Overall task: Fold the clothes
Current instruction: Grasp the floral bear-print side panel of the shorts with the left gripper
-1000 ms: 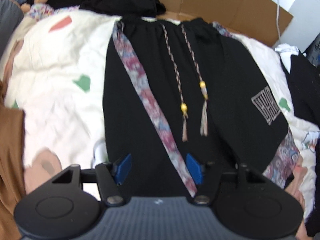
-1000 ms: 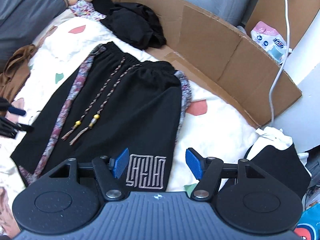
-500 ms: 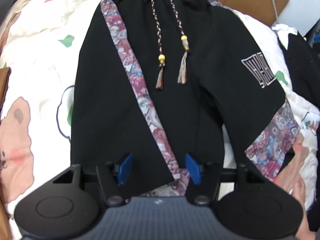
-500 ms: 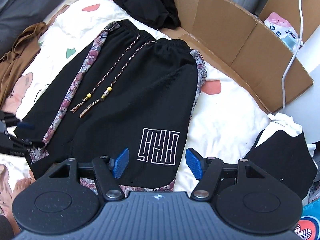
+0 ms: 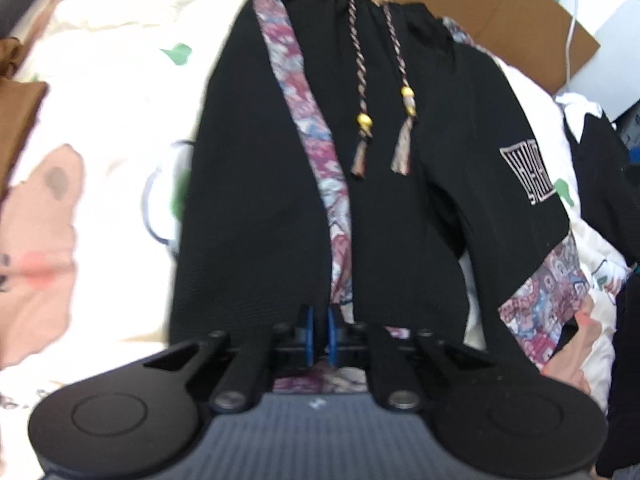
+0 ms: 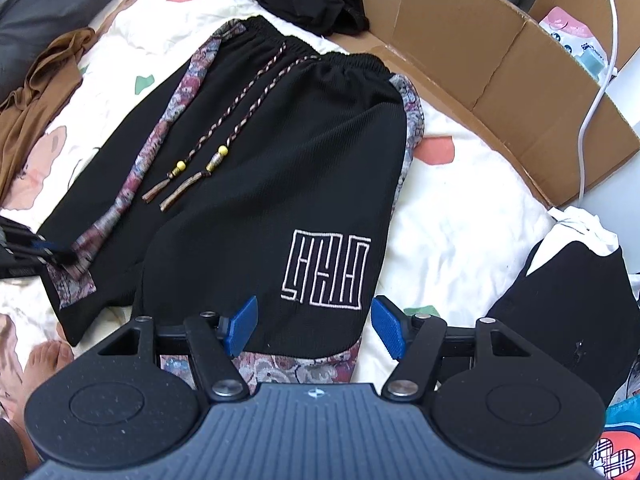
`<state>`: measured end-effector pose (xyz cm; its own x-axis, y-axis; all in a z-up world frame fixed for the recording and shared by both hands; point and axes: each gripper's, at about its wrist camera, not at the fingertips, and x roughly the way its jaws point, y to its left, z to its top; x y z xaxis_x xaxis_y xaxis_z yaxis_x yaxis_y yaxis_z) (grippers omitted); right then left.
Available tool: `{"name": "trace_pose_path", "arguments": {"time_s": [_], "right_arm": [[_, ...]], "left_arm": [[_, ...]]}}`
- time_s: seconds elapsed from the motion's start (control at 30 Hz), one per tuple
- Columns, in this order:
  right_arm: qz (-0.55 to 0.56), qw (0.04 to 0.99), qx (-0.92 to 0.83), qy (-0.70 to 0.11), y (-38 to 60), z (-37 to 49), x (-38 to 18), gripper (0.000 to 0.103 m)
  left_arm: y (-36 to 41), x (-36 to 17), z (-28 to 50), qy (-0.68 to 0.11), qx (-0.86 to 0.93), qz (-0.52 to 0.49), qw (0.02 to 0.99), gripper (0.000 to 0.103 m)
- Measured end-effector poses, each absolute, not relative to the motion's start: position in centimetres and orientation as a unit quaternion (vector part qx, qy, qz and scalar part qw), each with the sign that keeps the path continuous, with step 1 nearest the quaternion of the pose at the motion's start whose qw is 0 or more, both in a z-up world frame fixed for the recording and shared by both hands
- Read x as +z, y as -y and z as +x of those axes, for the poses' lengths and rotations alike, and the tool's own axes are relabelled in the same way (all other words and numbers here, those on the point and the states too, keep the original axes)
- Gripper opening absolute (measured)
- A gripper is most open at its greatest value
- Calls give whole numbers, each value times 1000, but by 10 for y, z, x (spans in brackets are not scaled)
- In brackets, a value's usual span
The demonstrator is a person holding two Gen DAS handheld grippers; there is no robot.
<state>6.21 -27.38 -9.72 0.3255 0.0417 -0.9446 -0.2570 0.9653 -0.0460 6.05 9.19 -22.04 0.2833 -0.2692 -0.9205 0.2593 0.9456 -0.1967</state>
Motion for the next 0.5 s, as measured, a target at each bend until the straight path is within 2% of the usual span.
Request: {"name": "trace_pose_path", "arguments": {"time_s": [0.5], "right_arm": [[-109, 804, 97, -576, 269, 60, -98, 68]], "left_arm": [[-202, -175, 83, -551, -73, -9, 831, 6]]}}
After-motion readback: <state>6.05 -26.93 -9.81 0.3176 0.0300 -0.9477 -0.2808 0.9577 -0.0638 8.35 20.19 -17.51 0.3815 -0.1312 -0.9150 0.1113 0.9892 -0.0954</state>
